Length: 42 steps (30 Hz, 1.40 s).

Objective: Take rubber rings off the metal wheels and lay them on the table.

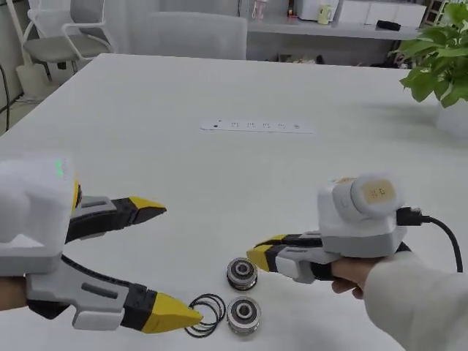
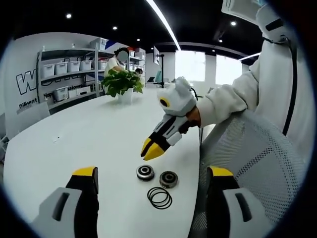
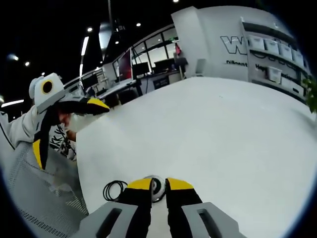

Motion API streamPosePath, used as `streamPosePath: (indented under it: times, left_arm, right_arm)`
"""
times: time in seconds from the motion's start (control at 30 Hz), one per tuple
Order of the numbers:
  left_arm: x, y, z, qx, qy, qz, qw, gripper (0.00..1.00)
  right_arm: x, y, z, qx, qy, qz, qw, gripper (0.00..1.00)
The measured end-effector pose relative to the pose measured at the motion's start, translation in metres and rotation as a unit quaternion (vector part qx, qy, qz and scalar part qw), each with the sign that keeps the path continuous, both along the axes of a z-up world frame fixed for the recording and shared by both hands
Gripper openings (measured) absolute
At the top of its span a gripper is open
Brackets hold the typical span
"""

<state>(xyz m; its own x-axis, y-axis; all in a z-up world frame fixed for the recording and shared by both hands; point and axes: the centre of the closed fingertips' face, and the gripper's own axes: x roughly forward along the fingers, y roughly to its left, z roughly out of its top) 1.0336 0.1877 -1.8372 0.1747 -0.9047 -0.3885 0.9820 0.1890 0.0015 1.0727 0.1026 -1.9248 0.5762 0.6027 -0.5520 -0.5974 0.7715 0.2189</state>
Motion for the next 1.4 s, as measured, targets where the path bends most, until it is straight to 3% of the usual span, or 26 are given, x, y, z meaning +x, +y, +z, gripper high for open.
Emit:
streamPosePath:
  times: [0.07, 0.17, 0.3, 0.4, 0.53, 0.7, 0.83, 0.9, 1.0, 1.07, 1.23, 1.33, 1.4]
  left_arm:
    - [0.001, -0.004, 0.011, -0.005, -0.005, -0.005, 1.0, 0.88]
    - [0.005, -0.011, 0.031, -0.013, -0.033, -0.013, 0.9993, 0.87]
    - [0.012, -0.021, 0.048, -0.008, -0.059, -0.026, 0.9979, 0.82]
    - [0.016, -0.033, 0.059, -0.016, -0.08, -0.044, 0.9957, 0.76]
    - [0.023, -0.05, 0.057, -0.005, -0.091, -0.06, 0.9941, 0.75]
    - [0.027, -0.078, 0.038, 0.001, -0.116, -0.09, 0.9891, 0.64]
    - [0.028, -0.086, 0.012, 0.016, -0.107, -0.101, 0.9889, 0.58]
    - [0.028, -0.087, -0.001, 0.026, -0.092, -0.1, 0.9903, 0.56]
    - [0.026, -0.087, -0.021, 0.022, -0.072, -0.094, 0.9928, 0.53]
    - [0.025, -0.088, -0.033, 0.013, -0.046, -0.08, 0.9957, 0.49]
    - [0.03, -0.085, -0.059, 0.035, -0.038, -0.067, 0.9964, 0.39]
    - [0.036, -0.081, -0.068, 0.045, -0.035, -0.055, 0.9969, 0.36]
    - [0.04, -0.079, -0.073, 0.044, -0.023, -0.035, 0.9981, 0.32]
  right_arm:
    - [0.0, -0.006, -0.004, -0.004, 0.006, -0.006, 1.0, 0.07]
    - [0.001, -0.014, -0.008, -0.006, 0.013, -0.019, 0.9997, 0.07]
    - [0.0, -0.015, -0.009, -0.006, 0.018, -0.022, 0.9996, 0.07]
    - [-0.001, -0.014, -0.012, -0.012, 0.019, -0.016, 0.9996, 0.07]
    - [-0.004, -0.013, -0.014, -0.02, 0.02, -0.006, 0.9996, 0.08]
    - [-0.007, -0.013, -0.019, -0.02, 0.027, -0.002, 0.9994, 0.09]
    - [-0.009, -0.012, -0.021, -0.02, 0.032, 0.002, 0.9993, 0.1]
    - [-0.009, -0.011, -0.022, -0.019, 0.034, 0.005, 0.9992, 0.11]
    - [-0.012, -0.008, -0.024, -0.02, 0.037, 0.013, 0.999, 0.11]
    - [-0.013, -0.007, -0.026, -0.023, 0.038, 0.017, 0.9989, 0.12]
    - [-0.014, -0.006, -0.027, -0.029, 0.037, 0.023, 0.9986, 0.11]
    - [-0.014, -0.005, -0.027, -0.028, 0.038, 0.026, 0.9986, 0.11]
    - [-0.015, -0.004, -0.028, -0.028, 0.039, 0.03, 0.9984, 0.12]
